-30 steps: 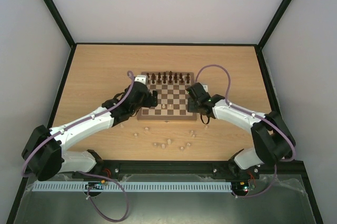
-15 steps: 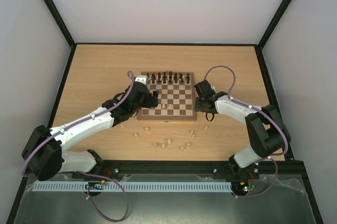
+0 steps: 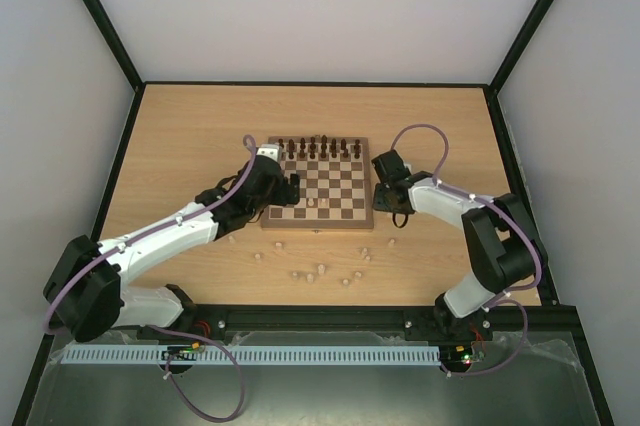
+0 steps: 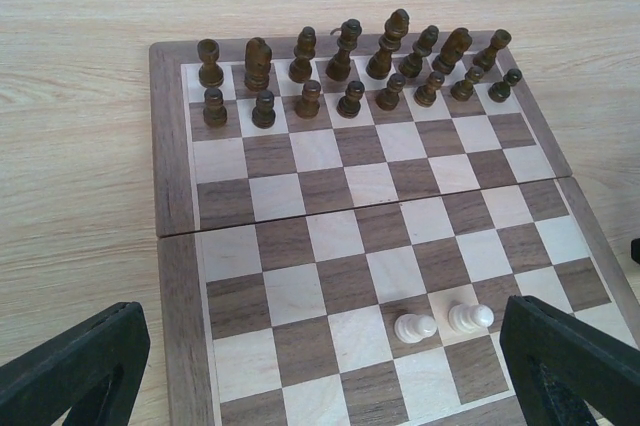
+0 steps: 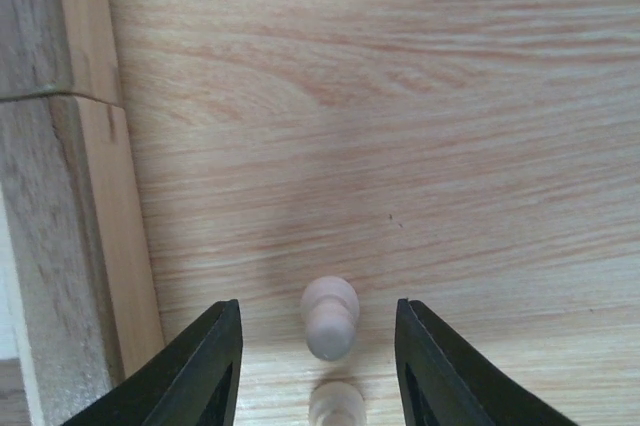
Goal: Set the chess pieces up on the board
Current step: Pick up the chess piece at the center of the board.
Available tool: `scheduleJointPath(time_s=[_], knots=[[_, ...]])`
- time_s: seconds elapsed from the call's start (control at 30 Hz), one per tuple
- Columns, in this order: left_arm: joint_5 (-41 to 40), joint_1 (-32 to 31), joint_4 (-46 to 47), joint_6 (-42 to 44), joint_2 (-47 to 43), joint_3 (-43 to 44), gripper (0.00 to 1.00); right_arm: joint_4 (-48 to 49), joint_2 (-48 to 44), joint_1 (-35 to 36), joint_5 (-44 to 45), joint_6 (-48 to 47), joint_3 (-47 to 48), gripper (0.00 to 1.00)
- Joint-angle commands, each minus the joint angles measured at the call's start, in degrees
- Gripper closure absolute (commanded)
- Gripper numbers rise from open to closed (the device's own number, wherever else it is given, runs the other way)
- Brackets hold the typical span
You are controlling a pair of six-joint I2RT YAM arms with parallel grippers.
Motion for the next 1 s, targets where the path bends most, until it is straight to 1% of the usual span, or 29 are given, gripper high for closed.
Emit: scheduleJointPath(time_s=[0.0, 0.3, 0.37, 0.5, 0.67, 0.8, 0.97], knots=[[0.4, 0.3, -0.2, -0.2, 0.7, -0.5, 0.01, -2.1, 1.6, -0.5, 1.0, -0.7, 2.9, 0.59], [0.3, 0.5, -0.2, -0.1, 0.5, -0.6, 0.01, -2.0, 3.0, -0.8, 0.7, -1.0, 3.4, 0.68], [0.4, 0.5, -0.2, -0.1, 0.5, -0.5, 0.01, -1.9, 2.8, -0.8, 0.8, -1.0, 3.3, 0.72], [0.4, 0.5, -0.3, -0.1, 0.5, -0.6, 0.01, -2.0, 2.8, -0.9, 1.1, -1.0, 3.2, 0.75], [0.5, 0.5, -0.3, -0.2, 0.3, -0.6, 0.01, -2.1, 3.2, -0.9, 1.3, -1.1, 3.3, 0.84], [0.4, 0.5, -0.3, -0.1, 0.3, -0.6, 0.01, -2.1, 3.3, -0.9, 1.5, -1.0, 3.3, 0.86], [0.5, 0.5, -0.3, -0.2, 0.4, -0.6, 0.01, -2.4, 3.0, -0.9, 1.7, -1.0, 3.5, 0.9]])
